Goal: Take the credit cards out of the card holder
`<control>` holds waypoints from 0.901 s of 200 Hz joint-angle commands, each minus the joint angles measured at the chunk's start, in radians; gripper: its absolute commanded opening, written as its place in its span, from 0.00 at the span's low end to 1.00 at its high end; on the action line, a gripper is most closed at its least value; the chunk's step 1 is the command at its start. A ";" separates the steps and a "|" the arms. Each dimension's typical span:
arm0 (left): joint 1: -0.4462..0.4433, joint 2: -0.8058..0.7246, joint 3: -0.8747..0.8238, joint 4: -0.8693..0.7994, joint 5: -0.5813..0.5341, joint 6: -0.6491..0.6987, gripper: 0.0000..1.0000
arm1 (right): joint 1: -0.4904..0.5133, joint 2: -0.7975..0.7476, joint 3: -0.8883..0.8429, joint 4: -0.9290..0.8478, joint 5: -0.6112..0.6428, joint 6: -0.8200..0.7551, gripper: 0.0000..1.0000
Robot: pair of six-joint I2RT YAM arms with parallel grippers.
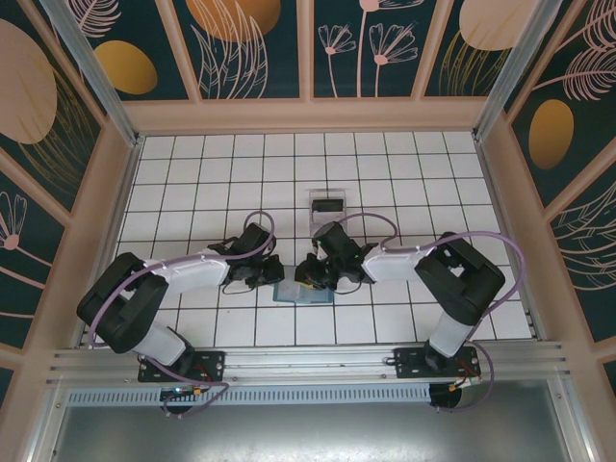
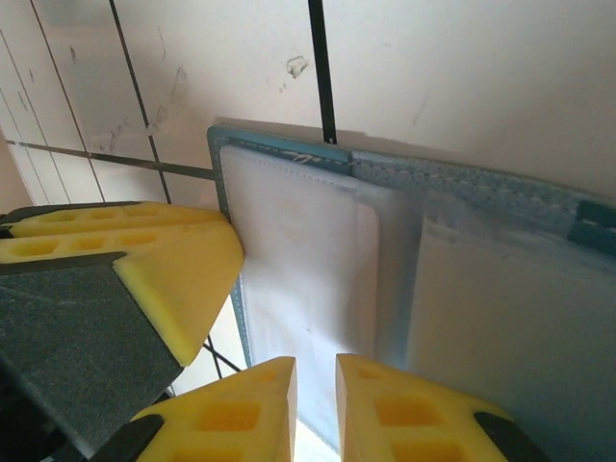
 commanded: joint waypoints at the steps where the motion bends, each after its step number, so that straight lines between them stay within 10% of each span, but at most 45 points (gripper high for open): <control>1: 0.002 0.002 -0.032 -0.004 0.017 -0.017 0.15 | 0.010 0.031 0.038 -0.030 -0.007 -0.037 0.20; 180: 0.003 -0.024 -0.050 -0.029 0.012 -0.022 0.23 | 0.025 0.013 0.051 -0.227 0.100 -0.100 0.28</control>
